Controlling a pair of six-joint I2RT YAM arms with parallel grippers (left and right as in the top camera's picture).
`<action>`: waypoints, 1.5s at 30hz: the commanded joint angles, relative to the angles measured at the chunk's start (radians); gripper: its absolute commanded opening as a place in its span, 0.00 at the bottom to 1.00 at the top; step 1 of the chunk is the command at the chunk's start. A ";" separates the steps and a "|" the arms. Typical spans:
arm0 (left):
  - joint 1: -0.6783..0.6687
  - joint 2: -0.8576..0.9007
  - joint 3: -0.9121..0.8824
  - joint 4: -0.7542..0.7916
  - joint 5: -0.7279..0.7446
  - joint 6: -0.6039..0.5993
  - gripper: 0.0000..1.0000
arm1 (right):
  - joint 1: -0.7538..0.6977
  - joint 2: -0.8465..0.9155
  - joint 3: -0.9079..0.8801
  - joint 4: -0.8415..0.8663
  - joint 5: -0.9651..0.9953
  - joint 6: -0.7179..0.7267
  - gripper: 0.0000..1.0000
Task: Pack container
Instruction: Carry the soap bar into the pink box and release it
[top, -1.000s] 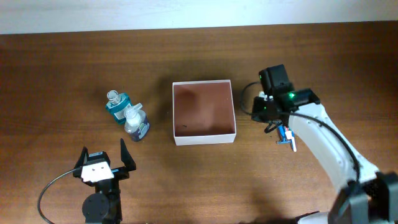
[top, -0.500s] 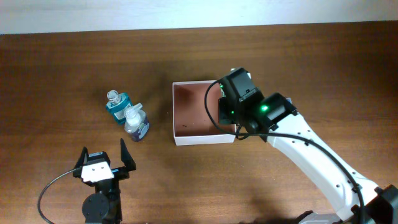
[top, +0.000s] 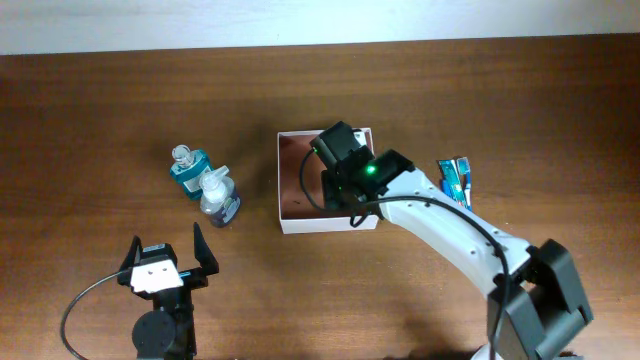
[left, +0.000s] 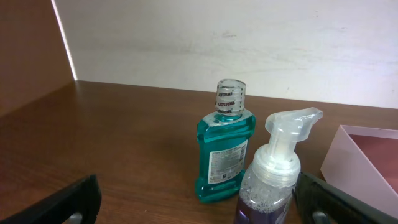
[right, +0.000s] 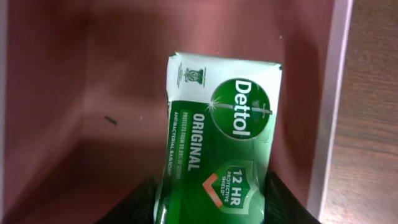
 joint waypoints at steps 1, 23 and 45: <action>0.005 -0.006 -0.009 0.002 0.011 0.016 0.99 | 0.005 0.032 0.021 0.020 0.029 0.013 0.33; 0.005 -0.006 -0.009 0.002 0.011 0.016 0.99 | -0.010 0.190 0.019 0.084 0.141 0.005 0.33; 0.005 -0.006 -0.009 0.002 0.011 0.016 0.99 | -0.010 0.113 0.242 -0.116 0.149 -0.064 0.62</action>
